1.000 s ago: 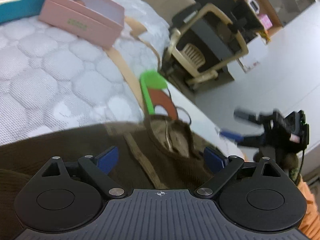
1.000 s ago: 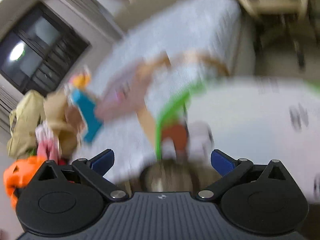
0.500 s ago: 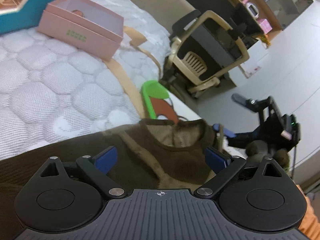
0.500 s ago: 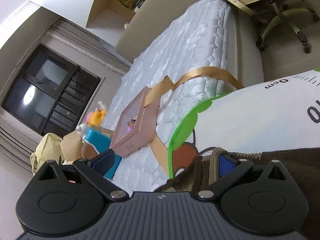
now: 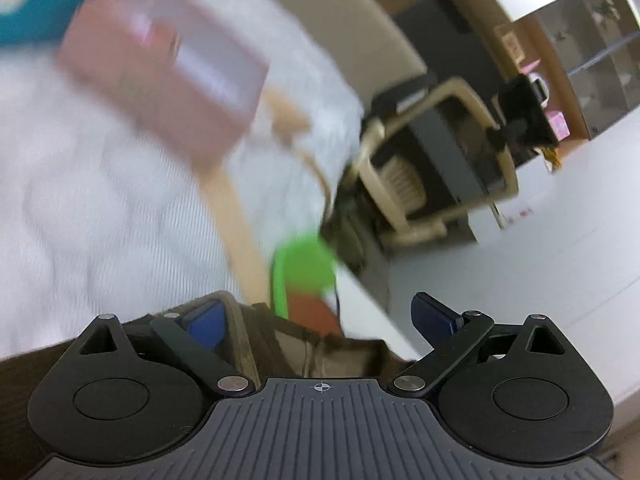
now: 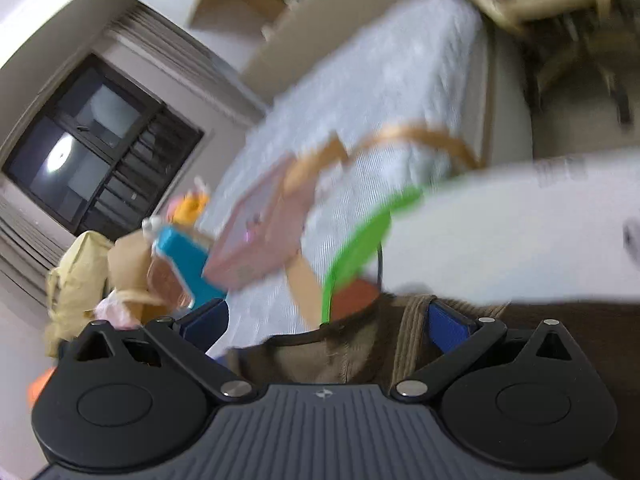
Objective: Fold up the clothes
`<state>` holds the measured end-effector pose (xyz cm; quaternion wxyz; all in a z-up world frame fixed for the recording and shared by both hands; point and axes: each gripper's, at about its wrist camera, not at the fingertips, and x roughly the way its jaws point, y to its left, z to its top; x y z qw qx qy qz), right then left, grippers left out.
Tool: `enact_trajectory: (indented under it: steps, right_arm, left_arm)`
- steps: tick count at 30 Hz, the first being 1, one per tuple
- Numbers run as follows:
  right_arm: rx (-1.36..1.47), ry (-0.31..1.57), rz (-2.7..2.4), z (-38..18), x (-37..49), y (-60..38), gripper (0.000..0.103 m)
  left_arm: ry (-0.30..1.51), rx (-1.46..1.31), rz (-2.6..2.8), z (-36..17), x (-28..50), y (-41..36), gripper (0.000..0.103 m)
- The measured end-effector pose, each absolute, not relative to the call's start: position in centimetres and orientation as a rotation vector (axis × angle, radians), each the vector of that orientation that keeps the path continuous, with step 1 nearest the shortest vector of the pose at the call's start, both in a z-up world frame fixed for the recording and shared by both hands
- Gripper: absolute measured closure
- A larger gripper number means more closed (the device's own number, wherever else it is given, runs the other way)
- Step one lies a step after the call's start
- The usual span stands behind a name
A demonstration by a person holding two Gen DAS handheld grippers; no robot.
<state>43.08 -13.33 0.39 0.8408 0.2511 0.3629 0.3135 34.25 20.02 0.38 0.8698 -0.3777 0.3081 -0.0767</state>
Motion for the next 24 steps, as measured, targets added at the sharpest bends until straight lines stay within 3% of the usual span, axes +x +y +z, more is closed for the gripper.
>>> enact_trajectory:
  steps: [6,13,18,24]
  right_arm:
    - [0.317,0.808,0.573,1.3,41.0,-14.2,0.0]
    - [-0.241,0.59,0.578,2.7,25.9,-18.4,0.0]
    - [-0.438,0.558,0.686,1.8,15.9,-20.4,0.0]
    - [-0.607,0.529,0.705,-1.7,9.2,-18.9,0.0]
  left_arm:
    - [0.763,-0.526,-0.139,1.2,31.7,18.1,0.004]
    - [0.64,-0.063,-0.142,3.2,16.9,12.7,0.003]
    - [0.62,0.029,-0.193,3.2,6.8,8.6,0.001]
    - [0.714,0.13,-0.258,-0.4,0.4,3.7,0.001]
